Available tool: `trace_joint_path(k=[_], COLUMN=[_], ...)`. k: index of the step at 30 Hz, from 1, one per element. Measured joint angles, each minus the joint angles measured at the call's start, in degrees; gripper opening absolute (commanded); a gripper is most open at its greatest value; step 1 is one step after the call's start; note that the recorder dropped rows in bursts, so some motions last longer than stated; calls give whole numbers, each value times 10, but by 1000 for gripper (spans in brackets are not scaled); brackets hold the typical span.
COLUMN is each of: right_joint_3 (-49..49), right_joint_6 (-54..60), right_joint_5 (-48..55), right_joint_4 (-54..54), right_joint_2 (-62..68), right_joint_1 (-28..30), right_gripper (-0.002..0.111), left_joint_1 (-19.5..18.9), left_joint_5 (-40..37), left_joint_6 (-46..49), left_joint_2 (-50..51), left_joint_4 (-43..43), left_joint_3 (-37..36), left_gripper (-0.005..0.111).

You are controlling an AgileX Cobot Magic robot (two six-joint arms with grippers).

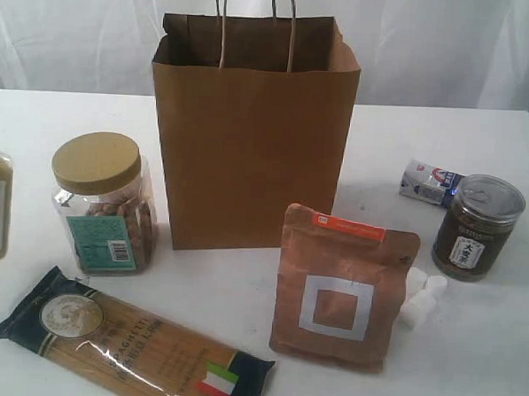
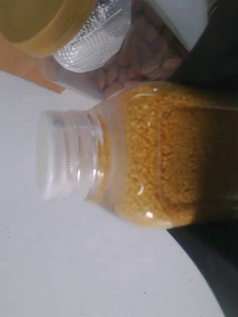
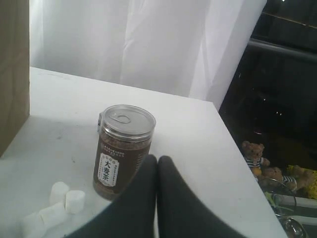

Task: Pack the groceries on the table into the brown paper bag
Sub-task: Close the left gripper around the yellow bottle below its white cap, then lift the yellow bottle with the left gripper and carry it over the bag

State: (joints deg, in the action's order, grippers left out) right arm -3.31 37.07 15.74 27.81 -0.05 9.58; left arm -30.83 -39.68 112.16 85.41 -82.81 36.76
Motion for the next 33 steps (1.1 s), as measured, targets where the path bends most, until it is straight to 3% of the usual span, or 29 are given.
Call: trace_joint_path(k=[17,27,33], right_joint_3=[0,0,0], right_joint_6=[0,0,0], right_joint_5=[0,0,0], right_joint_4=[0,0,0], right_joint_2=[0,0,0], right_joint_1=[0,0,0], right_gripper=[0,0,0], left_joint_1=[0,2,36], left_joint_5=[3,-172,-208], left_joint_6=[0,0,0], left_joint_2=[-24,-64,-64], left_joint_4=[-50,-130,-130], left_joint_3=[1,84,146], left_gripper=[0,0,0])
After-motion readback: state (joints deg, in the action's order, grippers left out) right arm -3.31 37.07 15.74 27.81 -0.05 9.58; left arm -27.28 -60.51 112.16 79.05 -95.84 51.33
